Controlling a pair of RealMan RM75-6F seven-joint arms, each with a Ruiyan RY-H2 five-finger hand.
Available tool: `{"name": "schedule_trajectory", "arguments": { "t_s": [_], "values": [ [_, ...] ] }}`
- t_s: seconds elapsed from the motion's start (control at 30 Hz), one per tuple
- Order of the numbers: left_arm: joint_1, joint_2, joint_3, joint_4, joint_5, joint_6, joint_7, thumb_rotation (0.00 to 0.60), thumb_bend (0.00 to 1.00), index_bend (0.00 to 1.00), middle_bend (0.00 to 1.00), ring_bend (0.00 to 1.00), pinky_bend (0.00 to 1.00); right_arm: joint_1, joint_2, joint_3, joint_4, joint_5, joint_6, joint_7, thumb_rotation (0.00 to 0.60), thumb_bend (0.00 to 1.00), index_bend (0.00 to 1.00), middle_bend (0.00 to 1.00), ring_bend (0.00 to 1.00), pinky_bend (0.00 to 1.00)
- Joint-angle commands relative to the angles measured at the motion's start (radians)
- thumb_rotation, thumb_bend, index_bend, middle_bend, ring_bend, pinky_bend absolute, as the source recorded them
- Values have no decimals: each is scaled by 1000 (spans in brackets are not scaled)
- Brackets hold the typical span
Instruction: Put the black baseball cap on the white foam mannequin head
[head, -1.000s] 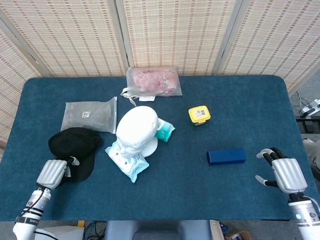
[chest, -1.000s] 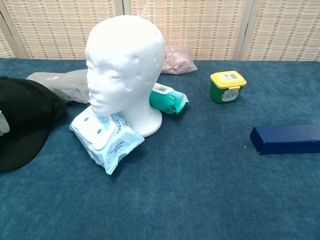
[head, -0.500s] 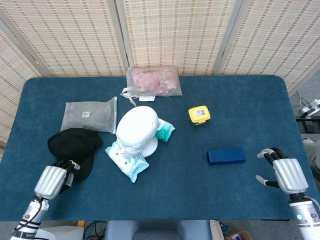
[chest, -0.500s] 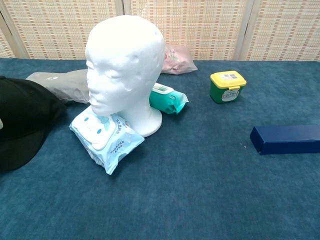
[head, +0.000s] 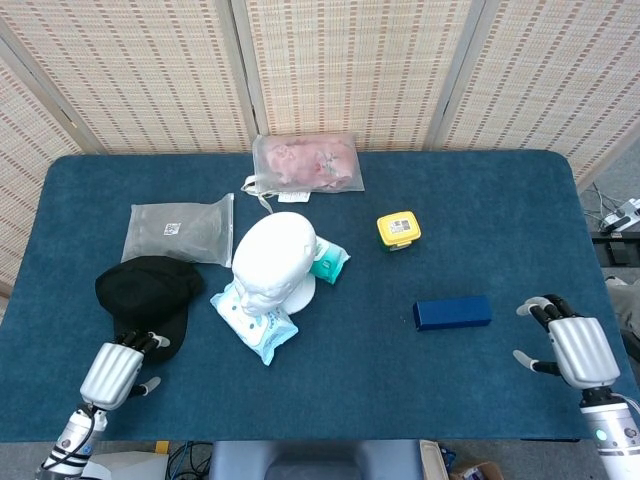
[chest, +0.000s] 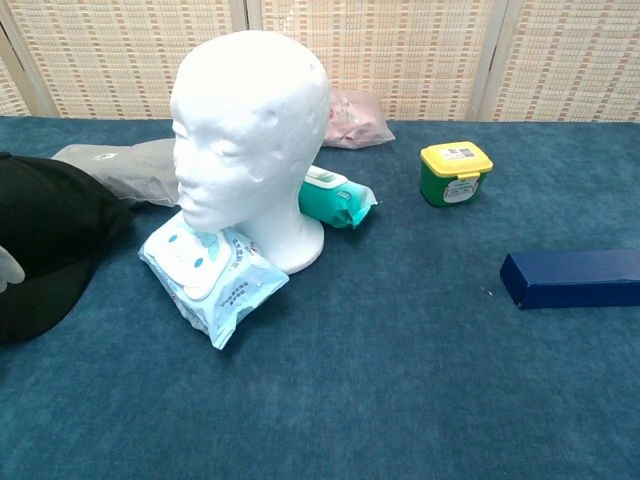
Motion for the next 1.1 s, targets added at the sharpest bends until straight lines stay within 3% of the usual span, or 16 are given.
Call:
{"name": "schedule_trajectory", "arguments": {
  "t_s": [0.03, 0.4, 1.1],
  "values": [
    [-7, -22, -3, 27, -4, -12, -8, 600, 32, 346, 415, 286, 440, -1, 1, 1, 0, 0, 1, 3, 600, 120, 371, 320, 232, 566],
    [-25, -75, -26, 105, -46, -55, -28, 600, 25, 346, 422, 285, 440, 0, 6, 2, 3, 1, -1, 17, 600, 119, 371, 320, 232, 566],
    [-29, -103, -26, 148, -65, -64, -11, 600, 25, 353, 438, 286, 440, -5, 7, -5, 2, -18, 11, 21, 600, 119, 371, 320, 232, 566]
  ]
}}
